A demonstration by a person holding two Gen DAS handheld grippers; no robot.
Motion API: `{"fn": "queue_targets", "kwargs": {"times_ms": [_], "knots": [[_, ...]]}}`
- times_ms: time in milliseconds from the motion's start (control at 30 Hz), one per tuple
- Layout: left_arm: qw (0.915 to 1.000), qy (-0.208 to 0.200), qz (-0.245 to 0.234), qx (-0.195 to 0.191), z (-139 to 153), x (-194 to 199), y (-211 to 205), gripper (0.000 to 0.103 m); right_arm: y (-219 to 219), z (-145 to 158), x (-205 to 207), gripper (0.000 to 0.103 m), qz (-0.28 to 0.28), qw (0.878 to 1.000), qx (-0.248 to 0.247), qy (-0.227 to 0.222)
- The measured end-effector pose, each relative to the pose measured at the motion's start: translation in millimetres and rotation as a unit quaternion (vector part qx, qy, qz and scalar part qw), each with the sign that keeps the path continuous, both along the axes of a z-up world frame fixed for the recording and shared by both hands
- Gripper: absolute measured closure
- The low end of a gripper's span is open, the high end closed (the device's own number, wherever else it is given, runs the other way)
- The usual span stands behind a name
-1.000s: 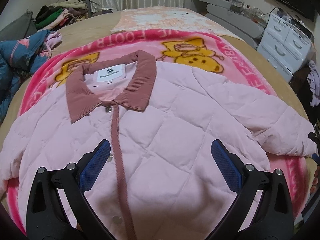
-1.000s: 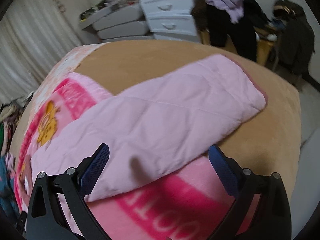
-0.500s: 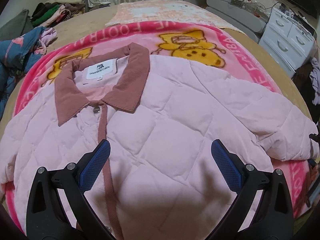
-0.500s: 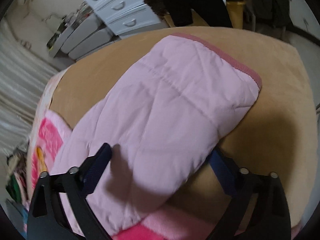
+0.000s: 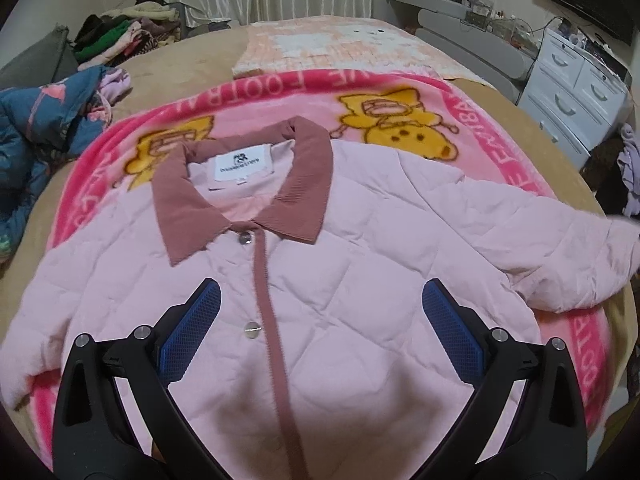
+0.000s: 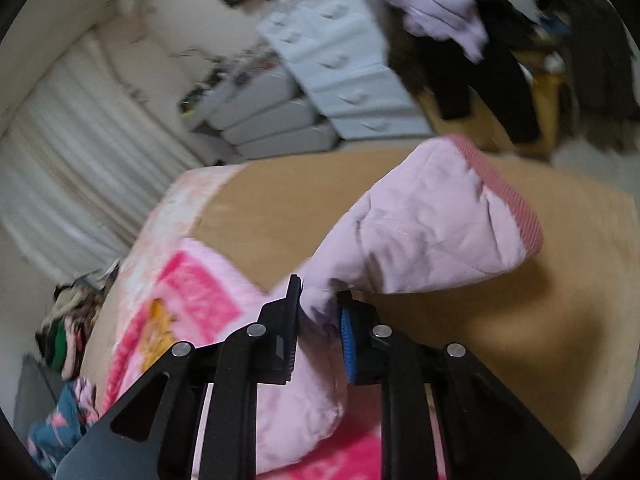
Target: Fold large clothes
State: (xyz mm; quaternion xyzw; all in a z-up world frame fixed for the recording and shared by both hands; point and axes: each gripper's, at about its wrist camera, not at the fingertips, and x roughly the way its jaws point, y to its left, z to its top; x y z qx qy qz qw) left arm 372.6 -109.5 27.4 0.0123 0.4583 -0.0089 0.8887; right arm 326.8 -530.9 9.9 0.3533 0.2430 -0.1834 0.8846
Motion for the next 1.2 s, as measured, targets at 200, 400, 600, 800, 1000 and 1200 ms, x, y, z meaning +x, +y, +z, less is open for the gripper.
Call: {"fn": "queue_targets", "kwargs": {"times_ms": [200, 400, 600, 800, 1000, 1200], "knots": [[0.9999, -0.004, 0.0, -0.014, 19, -12, 20, 0.008, 50, 57, 3, 0.087, 0.072, 0.995, -0.059, -0.048], [0.9995, -0.015, 0.016, -0.024, 38, -19, 50, 0.008, 106, 101, 8, 0.087, 0.132, 0.983, -0.101, -0.081], [0.998, -0.034, 0.037, -0.038, 52, -26, 88, 0.008, 162, 135, 12, 0.087, 0.188, 0.967, -0.14, -0.104], [0.9955, -0.043, 0.064, -0.055, 56, -34, 127, 0.008, 222, 153, 19, 0.087, 0.234, 0.951, -0.17, -0.111], [0.9921, -0.049, 0.089, -0.073, 58, -41, 167, 0.008, 284, 157, 24, 0.087, 0.284, 0.932, -0.192, -0.115], [0.9876, -0.057, 0.115, -0.091, 60, -48, 207, 0.008, 332, 147, 30, 0.087, 0.329, 0.917, -0.193, -0.117]]}}
